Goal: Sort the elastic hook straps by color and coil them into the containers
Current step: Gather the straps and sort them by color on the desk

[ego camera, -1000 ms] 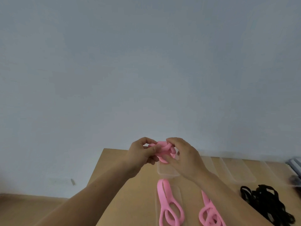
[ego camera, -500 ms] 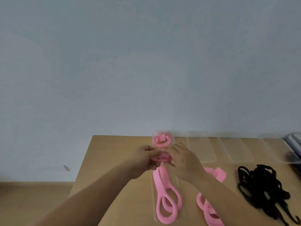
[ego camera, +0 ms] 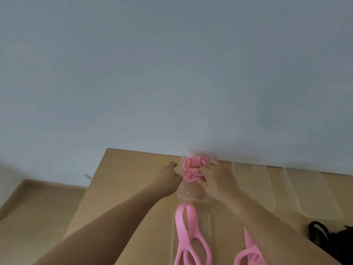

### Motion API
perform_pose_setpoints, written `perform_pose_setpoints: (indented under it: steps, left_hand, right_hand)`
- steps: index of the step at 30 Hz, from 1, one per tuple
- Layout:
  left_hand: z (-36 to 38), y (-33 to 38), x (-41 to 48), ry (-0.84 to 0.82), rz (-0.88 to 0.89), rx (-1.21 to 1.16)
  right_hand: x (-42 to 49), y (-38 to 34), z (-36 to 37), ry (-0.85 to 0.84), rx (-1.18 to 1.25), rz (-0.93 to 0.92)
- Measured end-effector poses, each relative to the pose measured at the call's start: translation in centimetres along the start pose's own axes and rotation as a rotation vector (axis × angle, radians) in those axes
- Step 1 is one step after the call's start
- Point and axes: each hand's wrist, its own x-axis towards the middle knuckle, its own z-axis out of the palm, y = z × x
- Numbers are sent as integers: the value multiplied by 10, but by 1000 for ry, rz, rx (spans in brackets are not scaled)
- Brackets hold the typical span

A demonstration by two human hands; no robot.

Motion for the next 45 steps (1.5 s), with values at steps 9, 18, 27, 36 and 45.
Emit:
perform_pose_setpoints:
  steps: [9,18,27,36,45]
  left_hand:
    - [10,1,6,-6,12,3]
    - [9,-3,15,-11,21,93]
    - [27,6,32,257,501,721]
    - [36,8,43,292,485,738]
    - [29,-2,42,261,516,590]
  right_hand:
    - [13,5,34,-31,-57,-75]
    - [15,1,31,-62,-115,35]
    - [10,13,36,-147,9,138]
    - [-5,20,40,106,28,98]
    - [-3,16,33,12,-6,124]
